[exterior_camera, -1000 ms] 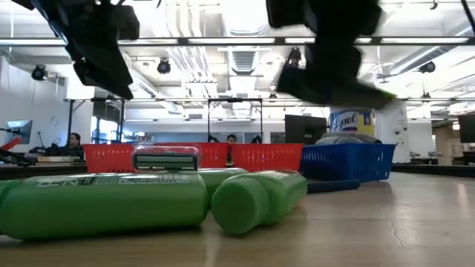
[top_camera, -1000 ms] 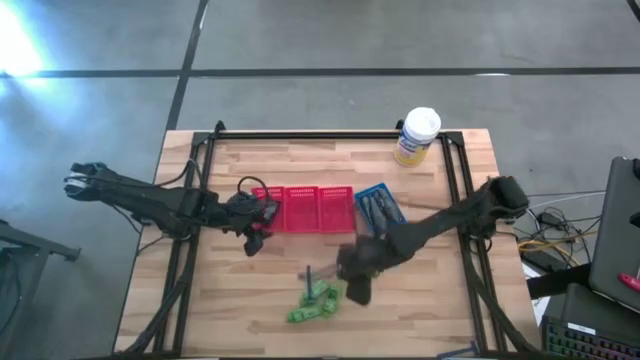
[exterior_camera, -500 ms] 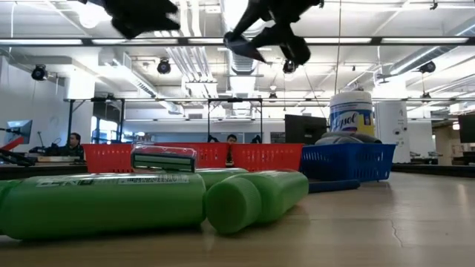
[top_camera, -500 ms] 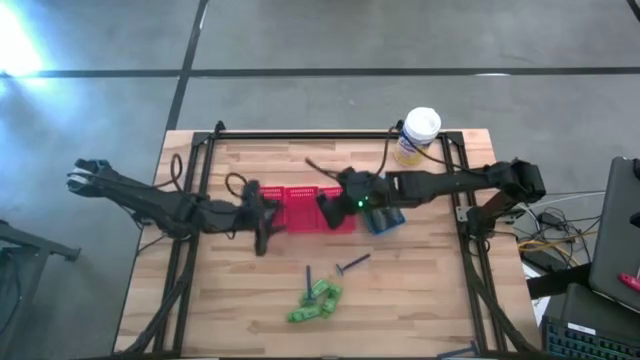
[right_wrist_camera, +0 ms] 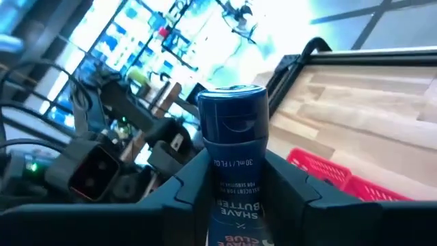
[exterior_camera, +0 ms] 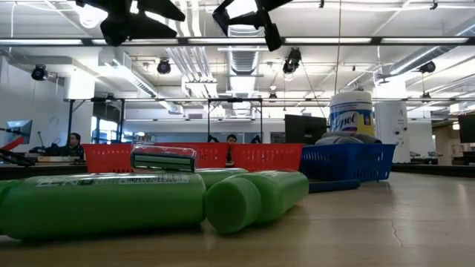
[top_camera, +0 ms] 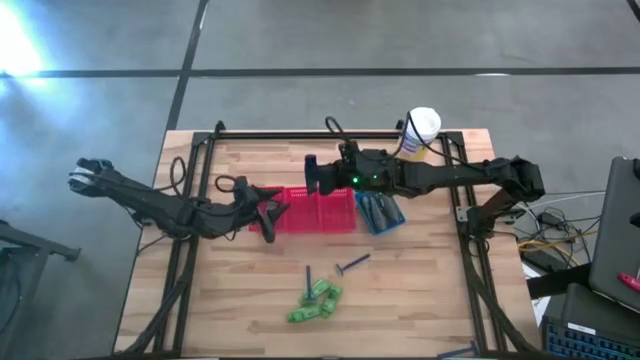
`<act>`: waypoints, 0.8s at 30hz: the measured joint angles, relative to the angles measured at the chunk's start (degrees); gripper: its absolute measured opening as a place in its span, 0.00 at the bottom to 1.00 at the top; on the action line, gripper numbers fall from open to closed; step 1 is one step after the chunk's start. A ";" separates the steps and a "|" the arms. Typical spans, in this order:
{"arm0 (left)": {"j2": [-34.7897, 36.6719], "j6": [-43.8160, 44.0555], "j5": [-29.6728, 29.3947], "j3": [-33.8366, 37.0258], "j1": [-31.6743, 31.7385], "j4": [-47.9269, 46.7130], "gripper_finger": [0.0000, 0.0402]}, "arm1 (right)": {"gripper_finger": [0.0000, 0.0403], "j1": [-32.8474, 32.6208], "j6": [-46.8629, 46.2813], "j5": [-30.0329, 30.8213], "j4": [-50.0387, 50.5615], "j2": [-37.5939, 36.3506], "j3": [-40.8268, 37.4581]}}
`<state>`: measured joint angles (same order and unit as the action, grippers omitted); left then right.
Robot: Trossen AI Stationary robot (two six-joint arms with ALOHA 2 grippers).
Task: Pick & Place Travel size toiletries
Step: Put the blue shave cream into the left red bin
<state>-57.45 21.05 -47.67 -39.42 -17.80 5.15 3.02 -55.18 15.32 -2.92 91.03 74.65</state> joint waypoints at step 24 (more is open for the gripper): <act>-2.05 2.71 -10.93 2.59 0.54 1.52 0.57 | 0.23 -0.02 -3.24 2.50 -12.62 7.38 3.31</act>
<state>-59.51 23.76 -58.60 -36.82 -17.26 6.67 3.01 -58.42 17.82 -15.54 98.41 77.96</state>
